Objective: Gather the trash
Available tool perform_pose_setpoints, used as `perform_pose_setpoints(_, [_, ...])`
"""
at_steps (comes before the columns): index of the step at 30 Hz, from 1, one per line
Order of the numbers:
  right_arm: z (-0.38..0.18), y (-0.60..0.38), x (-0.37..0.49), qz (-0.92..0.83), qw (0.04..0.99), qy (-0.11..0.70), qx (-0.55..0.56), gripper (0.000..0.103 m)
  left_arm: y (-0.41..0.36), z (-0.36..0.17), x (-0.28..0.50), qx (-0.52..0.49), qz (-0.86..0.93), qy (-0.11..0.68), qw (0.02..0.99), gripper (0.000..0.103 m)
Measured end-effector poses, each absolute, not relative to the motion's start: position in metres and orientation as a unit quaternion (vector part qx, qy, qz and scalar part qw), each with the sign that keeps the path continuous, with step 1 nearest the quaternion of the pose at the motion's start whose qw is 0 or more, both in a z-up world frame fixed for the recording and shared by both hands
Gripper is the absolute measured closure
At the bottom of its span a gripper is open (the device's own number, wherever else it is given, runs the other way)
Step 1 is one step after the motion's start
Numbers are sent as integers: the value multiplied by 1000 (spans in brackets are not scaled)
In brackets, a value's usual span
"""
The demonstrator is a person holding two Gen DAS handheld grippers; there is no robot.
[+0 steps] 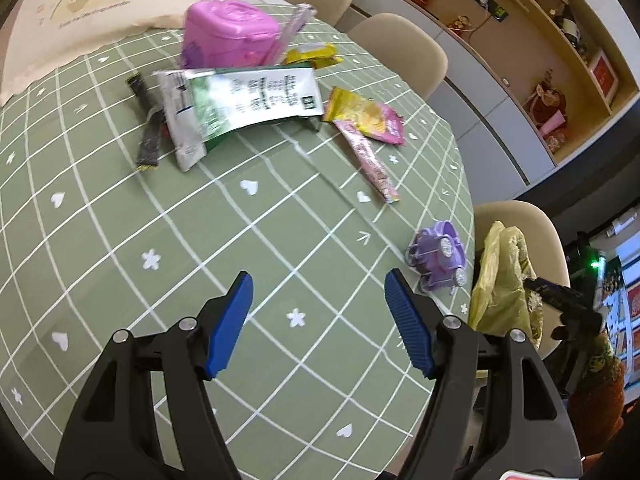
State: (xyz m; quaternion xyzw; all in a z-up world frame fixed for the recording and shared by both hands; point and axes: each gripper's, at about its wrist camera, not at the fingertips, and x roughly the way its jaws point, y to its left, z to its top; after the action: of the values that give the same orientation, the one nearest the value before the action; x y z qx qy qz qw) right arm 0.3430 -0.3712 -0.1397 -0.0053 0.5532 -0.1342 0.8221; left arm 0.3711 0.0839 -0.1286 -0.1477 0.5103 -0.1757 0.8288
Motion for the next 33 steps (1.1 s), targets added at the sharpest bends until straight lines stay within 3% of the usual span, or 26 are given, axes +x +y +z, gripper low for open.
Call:
perform_pose_setpoints(10, [-89, -347, 344, -36, 909, 406, 87, 57, 110, -117, 383, -143, -162, 467, 858, 38])
perform_pose_setpoints(13, [-76, -336, 355, 19, 923, 365, 123, 48, 120, -109, 399, -123, -158, 448, 872, 38])
perform_pose_setpoints(16, [-75, -313, 376, 72, 916, 370, 141, 48, 124, -100, 422, -84, -161, 432, 884, 38])
perform_pose_setpoints(22, [-77, -241, 410, 134, 913, 378, 74, 47, 124, -97, 470, -15, -157, 414, 896, 38])
perform_pose_setpoints(26, [-89, -221, 428, 140, 901, 404, 78, 47, 127, -100, 503, -28, -153, 409, 899, 38])
perform_pose_setpoints(33, [-79, -182, 478, 142, 910, 381, 84, 48, 138, -113, 509, -96, -169, 418, 887, 38])
